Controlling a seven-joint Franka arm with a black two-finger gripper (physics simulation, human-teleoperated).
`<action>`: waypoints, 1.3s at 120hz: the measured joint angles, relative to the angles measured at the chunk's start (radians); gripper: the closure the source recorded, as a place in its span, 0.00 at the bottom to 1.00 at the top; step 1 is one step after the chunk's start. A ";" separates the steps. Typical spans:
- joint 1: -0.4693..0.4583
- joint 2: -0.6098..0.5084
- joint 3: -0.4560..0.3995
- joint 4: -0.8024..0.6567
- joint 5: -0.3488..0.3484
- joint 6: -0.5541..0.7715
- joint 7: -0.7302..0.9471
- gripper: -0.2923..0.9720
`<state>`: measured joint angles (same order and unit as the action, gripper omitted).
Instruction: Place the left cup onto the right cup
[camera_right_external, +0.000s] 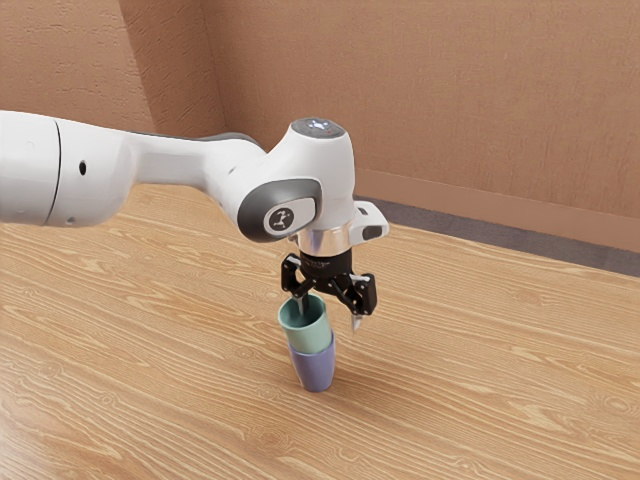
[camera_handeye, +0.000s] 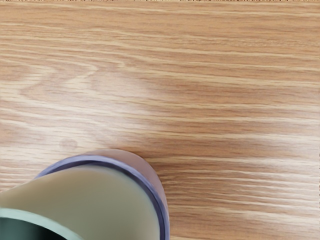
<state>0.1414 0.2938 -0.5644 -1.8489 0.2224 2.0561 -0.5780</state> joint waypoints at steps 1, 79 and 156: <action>0.000 0.000 0.000 0.000 0.000 0.000 0.000 0.24; 0.000 -0.185 -0.002 0.000 -0.015 -0.078 0.004 0.23; 0.002 -0.283 0.266 0.064 -0.122 -0.211 0.155 0.23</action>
<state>0.1436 0.0109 -0.2987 -1.7854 0.1008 1.8453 -0.4233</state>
